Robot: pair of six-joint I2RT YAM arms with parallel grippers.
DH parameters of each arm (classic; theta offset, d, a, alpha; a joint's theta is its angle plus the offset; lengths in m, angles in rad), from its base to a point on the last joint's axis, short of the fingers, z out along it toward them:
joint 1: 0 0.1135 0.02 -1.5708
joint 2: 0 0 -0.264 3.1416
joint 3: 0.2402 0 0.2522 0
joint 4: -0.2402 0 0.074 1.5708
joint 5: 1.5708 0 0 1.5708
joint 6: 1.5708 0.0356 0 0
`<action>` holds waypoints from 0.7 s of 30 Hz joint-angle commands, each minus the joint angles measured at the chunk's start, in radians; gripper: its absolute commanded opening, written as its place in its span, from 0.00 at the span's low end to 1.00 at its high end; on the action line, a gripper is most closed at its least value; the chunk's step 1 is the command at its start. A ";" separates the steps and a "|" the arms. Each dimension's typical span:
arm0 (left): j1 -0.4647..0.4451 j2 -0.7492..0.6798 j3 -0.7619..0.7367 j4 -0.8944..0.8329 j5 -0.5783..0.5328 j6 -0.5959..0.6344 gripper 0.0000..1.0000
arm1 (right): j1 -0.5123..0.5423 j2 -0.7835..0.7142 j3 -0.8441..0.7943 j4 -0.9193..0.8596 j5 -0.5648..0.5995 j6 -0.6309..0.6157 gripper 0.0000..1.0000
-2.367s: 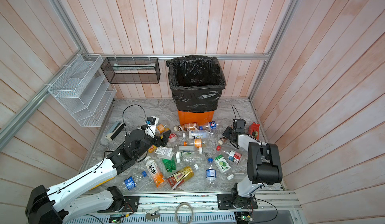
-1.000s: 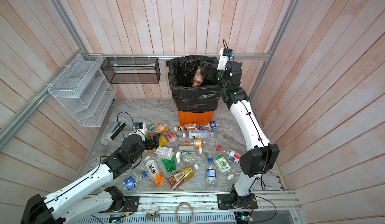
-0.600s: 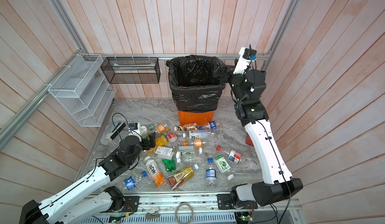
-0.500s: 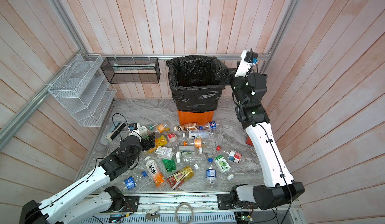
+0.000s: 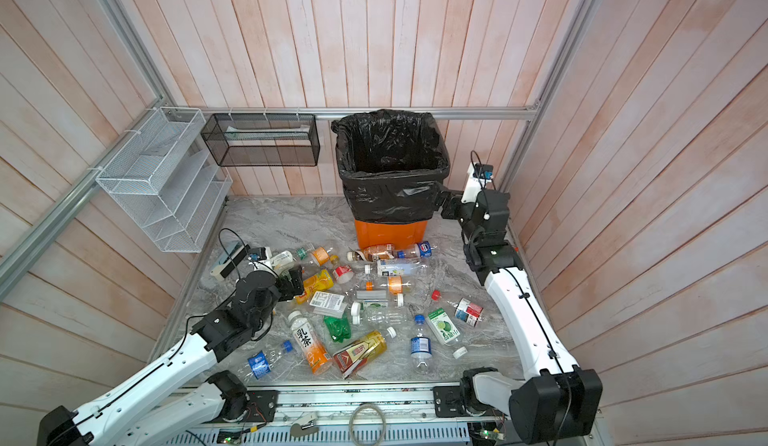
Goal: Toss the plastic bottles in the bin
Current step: 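Lower the right gripper from the bin toward the red-label clear bottle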
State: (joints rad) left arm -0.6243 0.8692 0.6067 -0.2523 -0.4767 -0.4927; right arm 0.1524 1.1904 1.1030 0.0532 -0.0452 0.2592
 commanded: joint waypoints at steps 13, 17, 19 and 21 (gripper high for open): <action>-0.004 0.052 0.015 0.029 0.093 0.090 1.00 | -0.049 -0.149 -0.336 -0.217 0.182 0.302 0.99; -0.014 0.070 0.015 0.047 0.090 0.097 1.00 | -0.054 -0.190 -0.358 -0.325 0.235 0.423 0.99; -0.018 0.080 0.013 0.056 0.090 0.105 1.00 | -0.055 -0.212 -0.363 -0.377 0.235 0.486 0.99; -0.020 0.087 0.008 0.067 0.092 0.114 0.99 | -0.056 -0.233 -0.367 -0.432 0.224 0.544 0.99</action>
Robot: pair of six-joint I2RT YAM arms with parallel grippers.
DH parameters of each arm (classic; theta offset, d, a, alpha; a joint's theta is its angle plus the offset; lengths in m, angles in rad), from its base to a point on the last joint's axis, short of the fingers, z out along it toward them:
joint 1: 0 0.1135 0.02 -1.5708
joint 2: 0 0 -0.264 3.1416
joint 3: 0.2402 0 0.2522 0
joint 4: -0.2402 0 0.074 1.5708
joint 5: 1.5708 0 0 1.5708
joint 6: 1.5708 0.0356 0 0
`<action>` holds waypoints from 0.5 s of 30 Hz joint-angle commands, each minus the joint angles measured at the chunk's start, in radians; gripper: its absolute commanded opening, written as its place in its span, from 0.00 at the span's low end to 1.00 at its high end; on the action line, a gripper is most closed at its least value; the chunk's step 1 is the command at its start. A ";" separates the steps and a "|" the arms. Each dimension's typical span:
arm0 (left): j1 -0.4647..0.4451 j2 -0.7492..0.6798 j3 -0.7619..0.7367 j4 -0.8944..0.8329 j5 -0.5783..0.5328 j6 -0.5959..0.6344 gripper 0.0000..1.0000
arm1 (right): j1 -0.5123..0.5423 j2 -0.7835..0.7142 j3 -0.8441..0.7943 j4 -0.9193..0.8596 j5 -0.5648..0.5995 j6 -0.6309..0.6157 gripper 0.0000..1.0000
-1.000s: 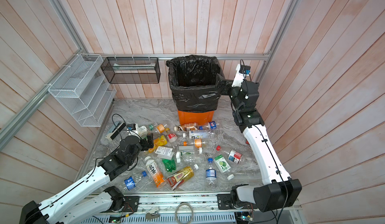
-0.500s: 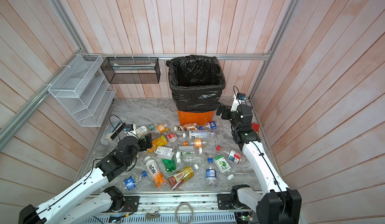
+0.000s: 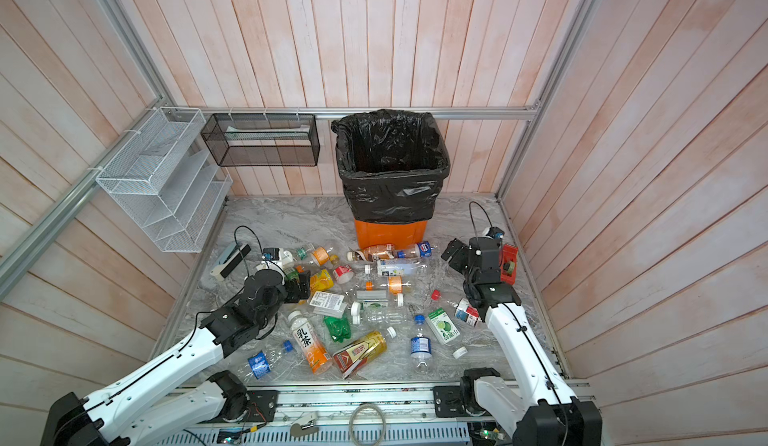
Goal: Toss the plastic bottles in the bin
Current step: 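Lower the right gripper from the bin toward the red-label clear bottle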
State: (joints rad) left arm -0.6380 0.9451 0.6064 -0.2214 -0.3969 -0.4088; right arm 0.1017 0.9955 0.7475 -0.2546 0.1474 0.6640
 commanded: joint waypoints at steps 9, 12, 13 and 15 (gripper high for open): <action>-0.011 0.066 -0.011 0.076 0.019 0.090 0.99 | -0.006 -0.118 -0.014 -0.412 -0.019 0.356 0.99; -0.011 0.086 -0.017 0.093 0.023 0.108 1.00 | -0.006 -0.138 -0.009 -0.483 -0.025 0.398 0.99; -0.010 0.092 -0.016 0.098 0.023 0.114 1.00 | -0.006 -0.138 -0.008 -0.504 -0.032 0.407 0.99; -0.011 0.106 -0.019 0.109 0.021 0.124 0.99 | -0.007 -0.136 -0.007 -0.536 -0.048 0.419 0.99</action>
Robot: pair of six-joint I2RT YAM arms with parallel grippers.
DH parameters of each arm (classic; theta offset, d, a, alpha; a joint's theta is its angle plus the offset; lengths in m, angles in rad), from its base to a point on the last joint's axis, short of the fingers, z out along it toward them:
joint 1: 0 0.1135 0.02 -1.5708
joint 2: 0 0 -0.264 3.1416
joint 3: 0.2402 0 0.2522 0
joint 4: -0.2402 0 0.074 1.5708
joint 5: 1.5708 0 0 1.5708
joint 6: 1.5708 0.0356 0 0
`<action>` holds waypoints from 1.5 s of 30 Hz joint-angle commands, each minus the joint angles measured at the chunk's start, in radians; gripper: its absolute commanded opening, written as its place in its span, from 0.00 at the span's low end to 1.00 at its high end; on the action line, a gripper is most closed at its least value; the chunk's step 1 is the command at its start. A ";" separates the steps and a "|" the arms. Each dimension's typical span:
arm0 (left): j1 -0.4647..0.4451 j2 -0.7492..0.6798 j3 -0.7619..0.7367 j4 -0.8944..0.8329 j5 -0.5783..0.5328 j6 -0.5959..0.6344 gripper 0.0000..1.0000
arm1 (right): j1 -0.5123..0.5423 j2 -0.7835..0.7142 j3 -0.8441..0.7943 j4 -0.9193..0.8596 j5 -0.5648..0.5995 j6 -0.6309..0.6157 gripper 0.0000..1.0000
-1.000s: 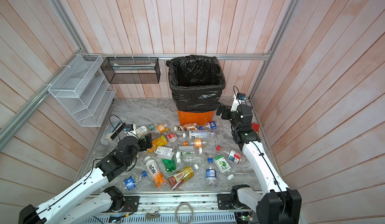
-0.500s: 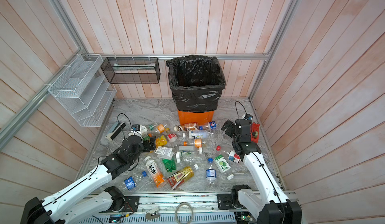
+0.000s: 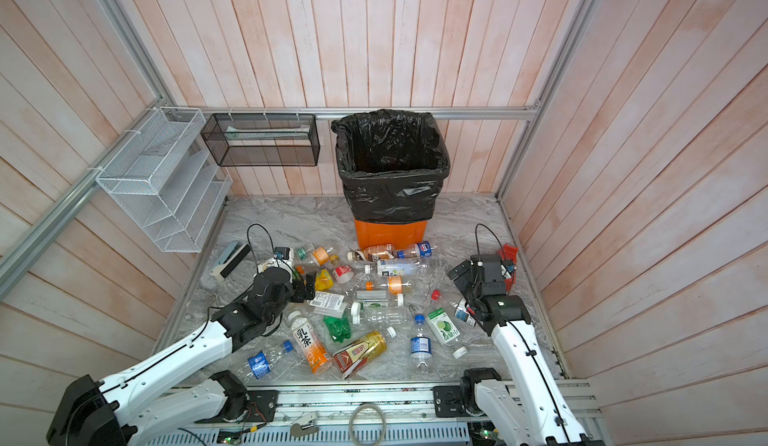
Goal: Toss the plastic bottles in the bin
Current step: 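Lower the right gripper from the bin toward the red-label clear bottle, then close the right gripper on the red-label clear bottle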
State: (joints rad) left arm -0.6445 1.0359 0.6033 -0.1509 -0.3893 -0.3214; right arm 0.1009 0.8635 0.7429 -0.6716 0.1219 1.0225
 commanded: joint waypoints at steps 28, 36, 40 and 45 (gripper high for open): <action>-0.003 0.075 -0.034 0.080 -0.003 0.085 1.00 | -0.013 0.201 -0.139 0.099 -0.017 0.022 0.94; -0.003 0.088 -0.026 0.082 0.006 0.082 1.00 | -0.024 0.291 -0.139 0.180 -0.001 -0.010 0.92; -0.003 0.093 -0.019 0.075 0.001 0.086 1.00 | -0.026 0.346 -0.135 0.227 -0.001 -0.028 0.86; -0.002 0.088 -0.015 0.065 -0.017 0.091 1.00 | -0.026 0.399 -0.135 0.271 -0.006 -0.045 0.80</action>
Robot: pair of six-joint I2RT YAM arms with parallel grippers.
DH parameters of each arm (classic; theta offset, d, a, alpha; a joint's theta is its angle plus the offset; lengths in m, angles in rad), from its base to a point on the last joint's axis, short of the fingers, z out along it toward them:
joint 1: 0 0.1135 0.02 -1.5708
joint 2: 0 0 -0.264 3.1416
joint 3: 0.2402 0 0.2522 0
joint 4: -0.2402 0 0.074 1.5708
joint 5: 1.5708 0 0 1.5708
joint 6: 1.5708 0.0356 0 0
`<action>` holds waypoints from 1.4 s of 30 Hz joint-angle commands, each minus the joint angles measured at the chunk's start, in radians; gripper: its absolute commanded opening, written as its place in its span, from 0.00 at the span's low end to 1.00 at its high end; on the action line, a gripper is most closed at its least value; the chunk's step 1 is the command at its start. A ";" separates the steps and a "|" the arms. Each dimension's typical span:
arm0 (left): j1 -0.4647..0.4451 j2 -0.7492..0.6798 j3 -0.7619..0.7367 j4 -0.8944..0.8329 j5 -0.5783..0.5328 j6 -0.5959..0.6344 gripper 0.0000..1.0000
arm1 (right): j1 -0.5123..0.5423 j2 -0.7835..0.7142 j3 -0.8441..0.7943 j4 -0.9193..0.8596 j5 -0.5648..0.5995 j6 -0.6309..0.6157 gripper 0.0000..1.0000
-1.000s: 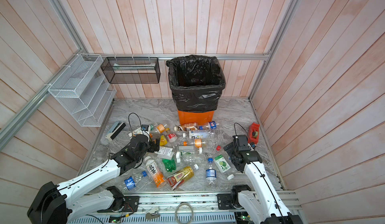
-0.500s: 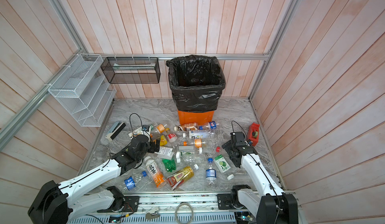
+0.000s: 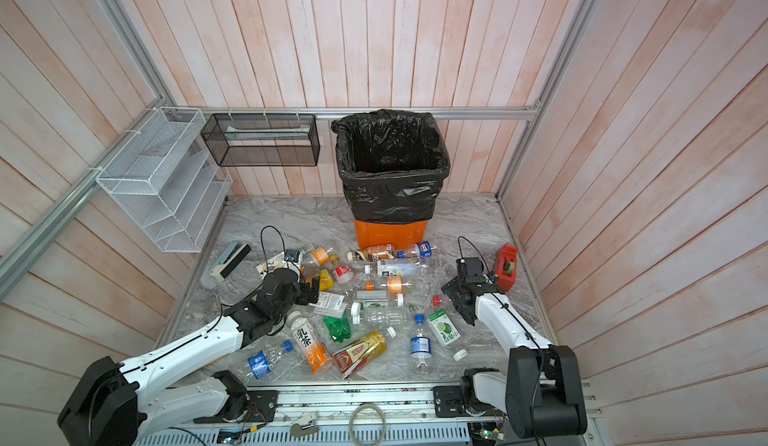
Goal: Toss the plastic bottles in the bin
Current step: 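Close the right gripper on the red-label clear bottle, then lift the red-label bottle over the bin and open the right gripper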
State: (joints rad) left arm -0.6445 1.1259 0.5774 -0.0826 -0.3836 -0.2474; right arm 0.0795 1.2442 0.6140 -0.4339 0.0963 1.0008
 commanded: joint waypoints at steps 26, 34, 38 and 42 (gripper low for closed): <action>0.001 -0.054 0.004 -0.033 -0.094 -0.073 1.00 | -0.006 -0.174 -0.003 0.165 0.074 -0.116 0.57; 0.024 -0.172 -0.055 0.000 -0.086 -0.124 1.00 | -0.006 -0.459 0.118 0.285 0.198 -0.378 0.56; 0.027 -0.179 -0.050 -0.020 -0.092 -0.134 1.00 | -0.005 -0.469 0.254 0.403 0.171 -0.513 0.56; 0.027 -0.180 -0.052 -0.023 -0.086 -0.152 1.00 | -0.006 -0.375 0.402 0.553 0.062 -0.575 0.56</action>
State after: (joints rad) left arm -0.6220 0.9573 0.5377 -0.0975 -0.4545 -0.3733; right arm 0.0776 0.8158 0.9417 -0.0414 0.2272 0.5331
